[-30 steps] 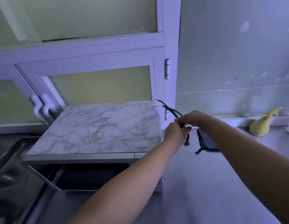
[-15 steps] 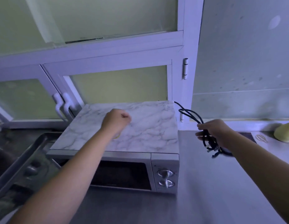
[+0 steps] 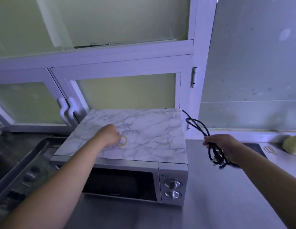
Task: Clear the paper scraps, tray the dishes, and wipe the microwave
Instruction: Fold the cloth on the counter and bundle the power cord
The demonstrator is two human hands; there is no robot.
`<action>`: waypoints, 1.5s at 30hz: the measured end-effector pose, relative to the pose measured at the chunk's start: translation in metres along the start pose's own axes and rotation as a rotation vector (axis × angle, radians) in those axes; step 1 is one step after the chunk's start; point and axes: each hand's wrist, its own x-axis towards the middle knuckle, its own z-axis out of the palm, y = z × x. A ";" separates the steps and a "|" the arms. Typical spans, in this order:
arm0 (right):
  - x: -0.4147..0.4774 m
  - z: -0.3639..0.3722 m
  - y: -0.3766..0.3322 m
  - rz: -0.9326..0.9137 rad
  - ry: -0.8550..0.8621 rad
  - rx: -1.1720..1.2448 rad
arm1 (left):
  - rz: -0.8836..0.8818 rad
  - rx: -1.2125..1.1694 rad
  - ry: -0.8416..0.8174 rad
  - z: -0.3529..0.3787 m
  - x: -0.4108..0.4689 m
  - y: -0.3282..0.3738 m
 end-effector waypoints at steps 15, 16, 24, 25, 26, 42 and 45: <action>-0.003 0.013 0.009 -0.408 0.024 0.181 | 0.176 -0.956 -0.379 0.101 -0.050 0.200; -0.005 0.011 0.008 -0.359 0.005 0.210 | 0.153 -0.945 -0.364 0.106 -0.048 0.205; -0.010 -0.002 0.011 -0.308 -0.056 0.347 | 0.192 -0.850 -0.314 0.126 -0.032 0.221; -0.010 -0.002 0.012 -0.319 -0.047 0.365 | 0.204 -0.833 -0.304 0.127 -0.032 0.221; -0.009 -0.003 0.013 -0.311 -0.054 0.383 | 0.220 -0.781 -0.274 0.129 -0.031 0.221; -0.011 0.011 0.025 -0.266 -0.007 0.448 | -0.294 -1.068 -0.448 0.151 -0.027 0.249; -0.011 0.018 0.029 -0.306 0.015 0.427 | -0.296 -1.133 -0.273 0.161 -0.030 0.252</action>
